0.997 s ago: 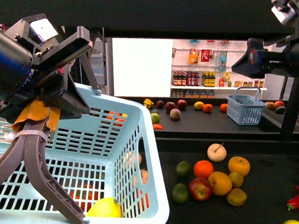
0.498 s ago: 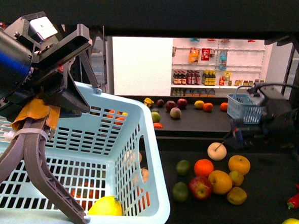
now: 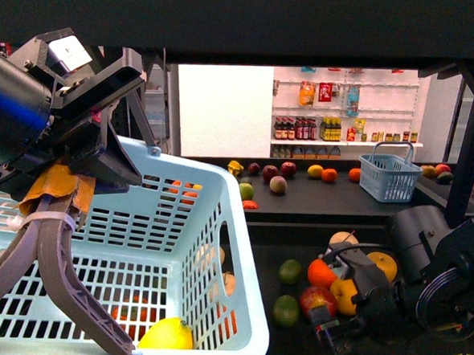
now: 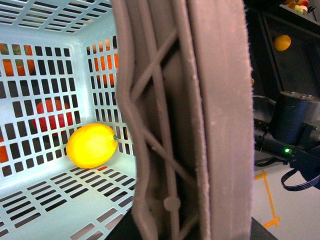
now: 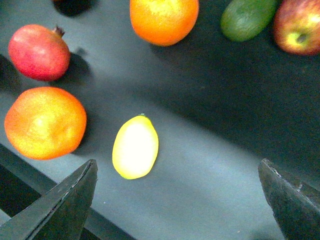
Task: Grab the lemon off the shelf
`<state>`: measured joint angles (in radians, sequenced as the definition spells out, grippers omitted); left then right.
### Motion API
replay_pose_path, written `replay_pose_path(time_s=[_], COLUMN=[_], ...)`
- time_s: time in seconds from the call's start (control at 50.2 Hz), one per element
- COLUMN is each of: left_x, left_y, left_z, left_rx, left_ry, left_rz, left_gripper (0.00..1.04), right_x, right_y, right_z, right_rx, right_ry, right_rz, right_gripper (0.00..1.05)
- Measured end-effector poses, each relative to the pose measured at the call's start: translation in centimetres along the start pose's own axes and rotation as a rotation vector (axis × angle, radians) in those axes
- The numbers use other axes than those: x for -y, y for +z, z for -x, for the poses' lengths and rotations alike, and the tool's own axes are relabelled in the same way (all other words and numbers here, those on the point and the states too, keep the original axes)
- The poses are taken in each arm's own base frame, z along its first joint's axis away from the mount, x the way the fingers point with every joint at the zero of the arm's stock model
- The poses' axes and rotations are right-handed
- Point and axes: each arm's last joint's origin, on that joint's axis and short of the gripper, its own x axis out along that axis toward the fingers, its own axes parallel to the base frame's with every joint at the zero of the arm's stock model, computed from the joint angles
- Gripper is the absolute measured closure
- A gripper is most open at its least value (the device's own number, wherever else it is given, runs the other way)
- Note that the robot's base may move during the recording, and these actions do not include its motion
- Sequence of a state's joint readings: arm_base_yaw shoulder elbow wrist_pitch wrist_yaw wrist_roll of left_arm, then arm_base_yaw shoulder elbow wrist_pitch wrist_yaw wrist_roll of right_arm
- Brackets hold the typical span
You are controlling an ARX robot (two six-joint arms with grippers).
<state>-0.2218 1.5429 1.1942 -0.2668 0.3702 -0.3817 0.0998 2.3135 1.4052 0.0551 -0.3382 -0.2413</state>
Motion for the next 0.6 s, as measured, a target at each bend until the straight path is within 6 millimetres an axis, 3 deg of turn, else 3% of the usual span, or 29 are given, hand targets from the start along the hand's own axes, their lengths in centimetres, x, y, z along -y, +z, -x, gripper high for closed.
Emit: replay_pose_path(time_s=[0.279,0.598], left_x=[0.0,0.0], left_y=[0.0,0.0], left_z=[0.0,0.0], left_rx=[0.0,0.0], left_ry=[-0.001,0.0], left_rz=[0.0,0.0], left_gripper=[0.9,0.9], right_x=[-2.3,-2.5], right_y=[-2.9,-6.1], right_z=[-4.4,-7.6], right_rx=[-0.066,-0.144], right_ry=[0.042,0.023], right_rz=[0.045,0.045], right_gripper=[0.08,0.08])
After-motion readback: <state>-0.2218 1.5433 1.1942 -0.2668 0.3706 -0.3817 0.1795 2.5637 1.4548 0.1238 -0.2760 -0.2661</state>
